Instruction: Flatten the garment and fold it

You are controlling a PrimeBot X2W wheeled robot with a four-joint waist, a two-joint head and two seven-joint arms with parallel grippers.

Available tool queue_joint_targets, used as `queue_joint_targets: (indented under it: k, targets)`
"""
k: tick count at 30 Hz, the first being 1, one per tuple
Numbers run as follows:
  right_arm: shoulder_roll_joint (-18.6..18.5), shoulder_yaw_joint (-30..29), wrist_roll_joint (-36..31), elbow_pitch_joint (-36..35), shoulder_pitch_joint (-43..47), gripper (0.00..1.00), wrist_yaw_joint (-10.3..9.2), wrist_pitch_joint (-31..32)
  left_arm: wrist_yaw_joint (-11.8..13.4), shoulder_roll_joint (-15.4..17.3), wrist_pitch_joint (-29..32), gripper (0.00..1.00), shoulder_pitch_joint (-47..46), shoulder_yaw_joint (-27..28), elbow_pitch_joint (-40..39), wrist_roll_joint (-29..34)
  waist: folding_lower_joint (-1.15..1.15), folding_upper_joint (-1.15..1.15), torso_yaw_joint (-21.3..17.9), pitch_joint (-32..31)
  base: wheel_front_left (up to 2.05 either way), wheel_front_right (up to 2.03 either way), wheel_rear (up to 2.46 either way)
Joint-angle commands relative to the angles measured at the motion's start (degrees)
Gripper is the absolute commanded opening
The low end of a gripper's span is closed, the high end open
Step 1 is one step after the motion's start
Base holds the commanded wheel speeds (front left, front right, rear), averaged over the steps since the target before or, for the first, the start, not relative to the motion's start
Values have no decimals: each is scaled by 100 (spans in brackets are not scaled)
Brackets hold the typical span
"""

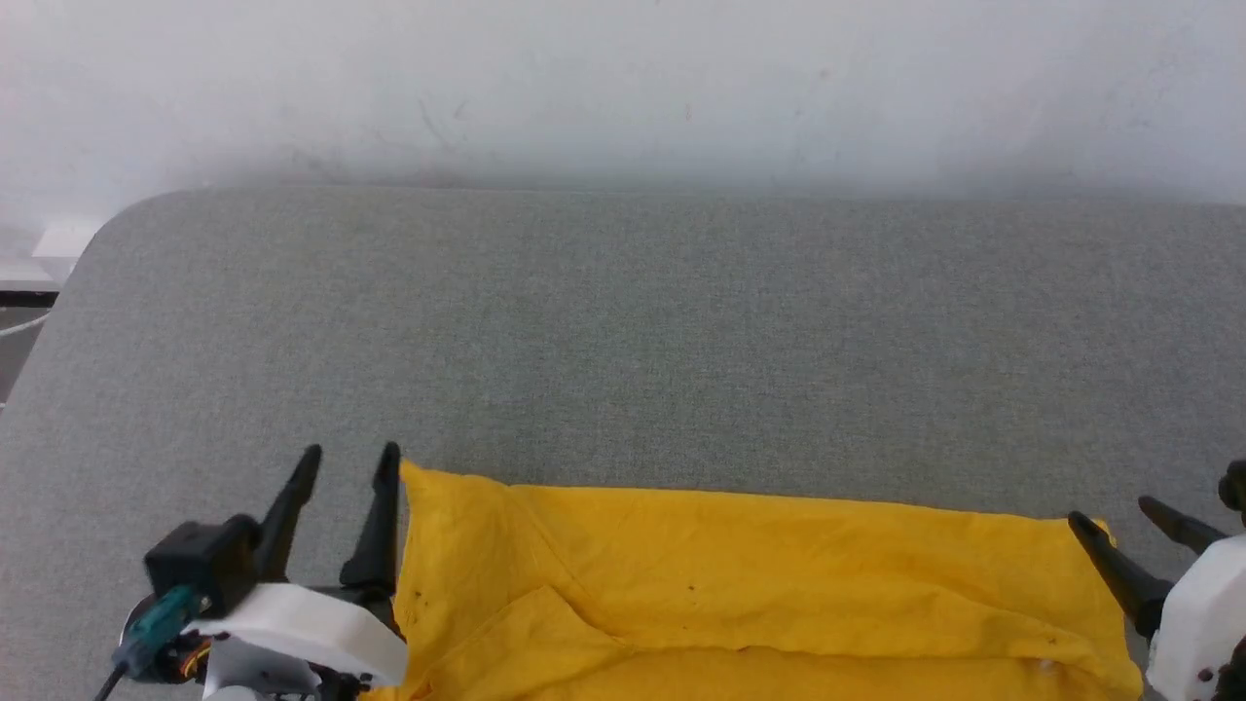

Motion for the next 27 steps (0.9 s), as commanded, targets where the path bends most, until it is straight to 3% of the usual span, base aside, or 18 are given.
queue_joint_targets:
  k: [1, 6, 11, 17, 27]
  targets:
    - [352, -217, -185, 49, 133, 100, -11, 25, 146, -187, -335, 100, 125, 153, 37, 48, 0, 0, -3, 2, 0, 0, 0]
    - [1435, -1005, -725, 330, 340, 100, -11, 130, 297, -900, -618, 100, 365, 1039, -165, 353, 0, 0, 0, 5, 0, 0, 0]
    - [2106, -1470, -1216, 554, 461, 100, -11, 202, 31, -1251, -623, 100, 628, 1543, -329, 1605, 0, 0, 38, 50, 0, 0, 0]
    - [2486, -1815, -1592, 861, 518, 100, -11, 178, -302, -1649, -624, 100, 825, 1846, -186, 2497, 0, 0, 73, 164, 0, 0, 0]
    - [2702, -1796, -1167, 1584, 323, 100, -11, 111, -885, -2044, -624, 100, 735, 1962, 110, 3101, 0, 0, 172, 385, 0, 0, 0]
